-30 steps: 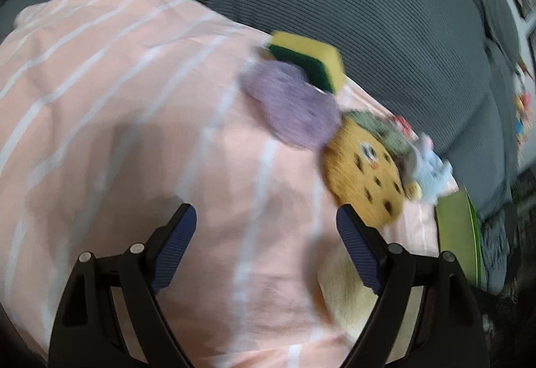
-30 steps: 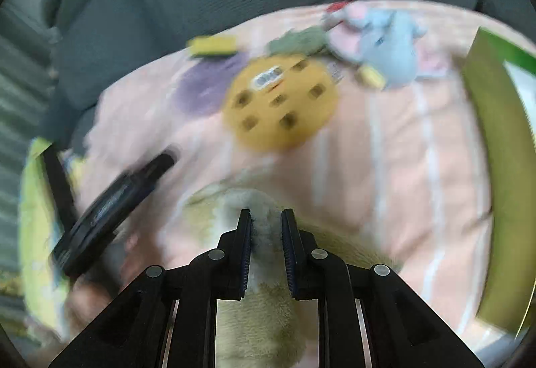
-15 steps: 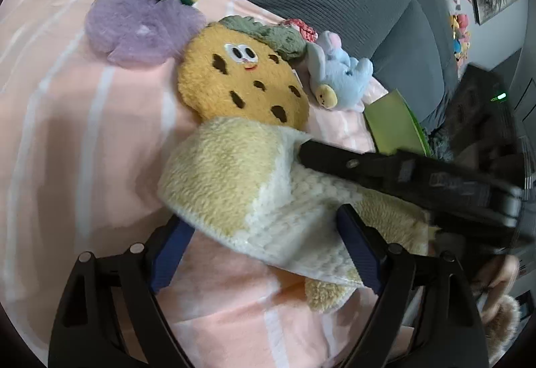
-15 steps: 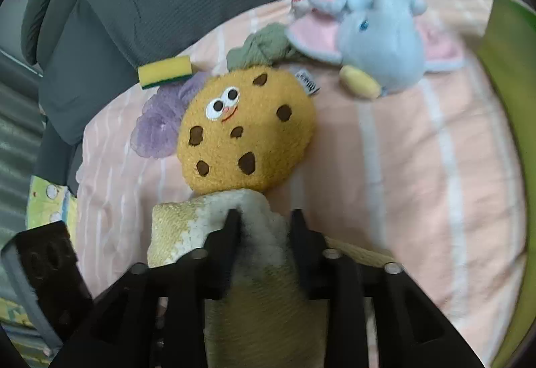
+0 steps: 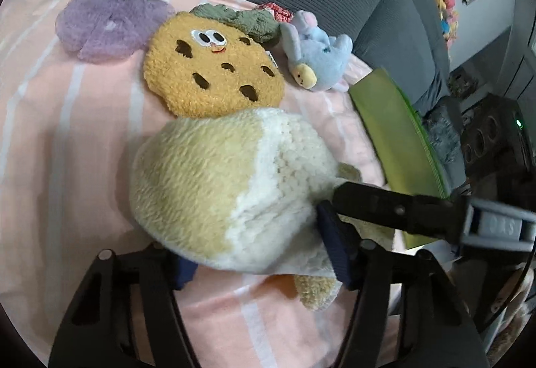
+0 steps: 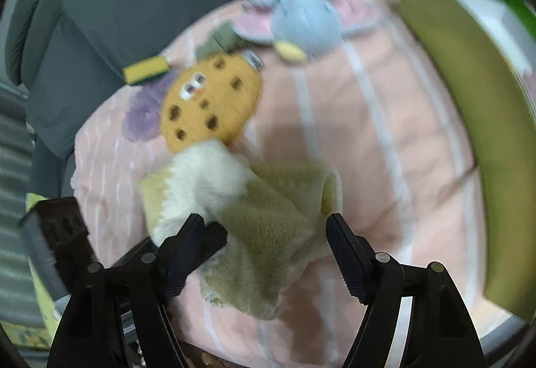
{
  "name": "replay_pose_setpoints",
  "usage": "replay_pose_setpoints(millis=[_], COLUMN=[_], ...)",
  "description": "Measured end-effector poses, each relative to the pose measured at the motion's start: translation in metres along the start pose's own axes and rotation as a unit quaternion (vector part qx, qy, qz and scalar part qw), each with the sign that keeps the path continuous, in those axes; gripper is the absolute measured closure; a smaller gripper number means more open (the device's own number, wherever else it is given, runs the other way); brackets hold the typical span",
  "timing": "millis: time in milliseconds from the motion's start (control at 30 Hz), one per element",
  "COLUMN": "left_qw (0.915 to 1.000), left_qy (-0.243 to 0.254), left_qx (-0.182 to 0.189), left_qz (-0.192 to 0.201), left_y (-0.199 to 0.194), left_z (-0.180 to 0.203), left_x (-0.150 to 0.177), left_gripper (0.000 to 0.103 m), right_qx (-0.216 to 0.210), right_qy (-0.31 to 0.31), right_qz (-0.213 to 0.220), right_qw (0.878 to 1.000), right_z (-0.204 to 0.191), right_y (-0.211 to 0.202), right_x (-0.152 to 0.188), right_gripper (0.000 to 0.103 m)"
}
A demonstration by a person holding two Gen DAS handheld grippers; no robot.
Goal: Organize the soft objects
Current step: 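Lift the knitted cloth off the pile with the right gripper, then carry the knitted cloth over the green box with the right gripper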
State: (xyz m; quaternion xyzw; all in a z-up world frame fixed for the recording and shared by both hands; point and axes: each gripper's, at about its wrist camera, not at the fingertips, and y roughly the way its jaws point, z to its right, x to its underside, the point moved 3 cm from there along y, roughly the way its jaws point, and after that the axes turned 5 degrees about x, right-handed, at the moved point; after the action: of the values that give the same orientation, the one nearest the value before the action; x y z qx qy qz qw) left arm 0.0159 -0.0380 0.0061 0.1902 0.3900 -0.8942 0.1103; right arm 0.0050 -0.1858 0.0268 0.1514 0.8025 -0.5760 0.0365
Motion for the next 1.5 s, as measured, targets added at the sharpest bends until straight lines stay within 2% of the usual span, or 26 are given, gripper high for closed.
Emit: replay_pose_setpoints(millis=[67,100,133,200,300,333,400,467,600,700,967,1233,1500], left_qw=[0.9996,0.9995,0.9995,0.9996,0.9992,0.9989,0.9981,0.9976,0.9975,0.9964,0.9922,0.9889,0.9835], left_qy=[0.020,0.026,0.029,0.024,0.023,0.032,0.043,0.059,0.062,0.083,0.121,0.142,0.171], left_qx=[-0.018,-0.021,-0.015,0.010,0.025,0.025,0.035,0.027,0.028,0.016,0.001,-0.010,-0.016], left_qz=[0.001,0.000,-0.002,-0.012,-0.023,-0.023,-0.027,-0.022,-0.017,-0.003,0.029,0.043,0.057], left_y=[0.001,0.001,0.002,0.005,0.012,0.013,0.014,0.010,0.001,-0.013,-0.042,-0.060,-0.066], left_z=[0.004,0.006,0.009,0.011,0.016,0.020,0.027,0.033,0.040,0.055,0.088,0.106,0.130], left_x=[0.003,0.004,0.005,0.007,0.010,0.012,0.014,0.017,0.020,0.022,0.028,0.032,0.032], left_gripper=[0.049,0.057,0.063,0.067,0.077,0.078,0.078,0.081,0.082,0.082,0.081,0.082,0.082], right_qx=[-0.015,-0.023,-0.029,-0.032,-0.008,-0.010,-0.018,-0.039,-0.068,-0.080,-0.068,-0.088,-0.087], right_qy=[0.023,0.029,0.034,0.040,0.007,0.003,0.010,0.017,0.021,0.017,-0.012,-0.010,-0.008], right_qz=[-0.001,0.000,0.003,0.006,0.015,0.020,0.024,0.024,0.031,0.050,0.111,0.132,0.166], right_qw=[1.000,0.999,0.999,0.999,1.000,1.000,0.999,0.999,0.997,0.995,0.991,0.987,0.982], right_z=[0.007,0.009,0.011,0.011,0.000,-0.003,-0.003,-0.005,-0.007,-0.011,-0.025,-0.024,-0.021], right_y=[0.006,0.007,0.008,0.011,0.013,0.013,0.013,0.011,0.000,-0.017,-0.062,-0.087,-0.114], right_x=[0.001,0.001,0.001,0.002,0.005,0.006,0.008,0.011,0.021,0.026,0.044,0.053,0.057], right_gripper=[0.027,0.027,0.027,0.027,0.027,0.029,0.042,0.051,0.053,0.053,0.053,0.053,0.053])
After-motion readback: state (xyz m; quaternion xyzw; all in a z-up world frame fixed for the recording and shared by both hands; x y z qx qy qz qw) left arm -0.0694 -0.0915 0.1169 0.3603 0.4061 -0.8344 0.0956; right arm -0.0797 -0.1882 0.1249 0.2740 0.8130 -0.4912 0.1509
